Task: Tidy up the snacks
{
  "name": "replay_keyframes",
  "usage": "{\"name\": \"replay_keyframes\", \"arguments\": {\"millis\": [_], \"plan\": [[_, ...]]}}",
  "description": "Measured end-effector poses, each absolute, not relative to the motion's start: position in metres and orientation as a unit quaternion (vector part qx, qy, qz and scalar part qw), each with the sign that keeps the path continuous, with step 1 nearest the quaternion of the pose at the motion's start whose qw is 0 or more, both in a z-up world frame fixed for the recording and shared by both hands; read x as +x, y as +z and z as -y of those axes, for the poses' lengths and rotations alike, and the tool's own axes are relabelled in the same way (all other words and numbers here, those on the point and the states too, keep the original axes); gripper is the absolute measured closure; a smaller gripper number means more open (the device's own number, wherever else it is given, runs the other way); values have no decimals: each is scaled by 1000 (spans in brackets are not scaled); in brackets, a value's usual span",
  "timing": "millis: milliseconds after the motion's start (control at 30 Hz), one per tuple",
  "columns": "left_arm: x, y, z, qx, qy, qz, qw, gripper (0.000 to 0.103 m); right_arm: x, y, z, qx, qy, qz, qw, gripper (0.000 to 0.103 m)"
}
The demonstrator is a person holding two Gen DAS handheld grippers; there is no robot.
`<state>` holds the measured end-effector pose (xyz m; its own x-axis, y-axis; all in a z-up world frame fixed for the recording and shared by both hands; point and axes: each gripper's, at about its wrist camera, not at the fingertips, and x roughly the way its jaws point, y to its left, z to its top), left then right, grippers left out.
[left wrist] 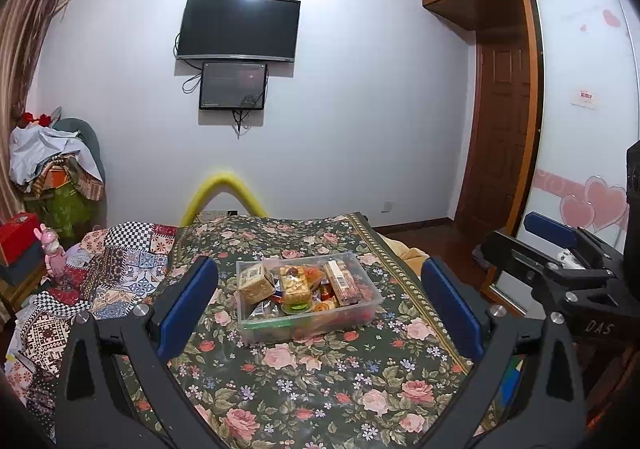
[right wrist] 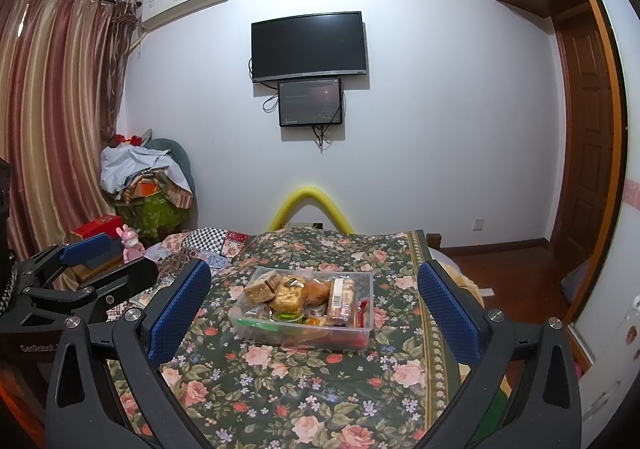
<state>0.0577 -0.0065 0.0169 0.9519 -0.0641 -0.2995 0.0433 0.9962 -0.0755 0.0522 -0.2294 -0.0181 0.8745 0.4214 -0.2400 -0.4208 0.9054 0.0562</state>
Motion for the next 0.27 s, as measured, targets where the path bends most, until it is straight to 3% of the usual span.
{"name": "replay_keyframes", "arguments": {"millis": [267], "plan": [[58,16,8,-24,-25,-154,987,0,54,-19,229,1,216,-126,968,0]]}}
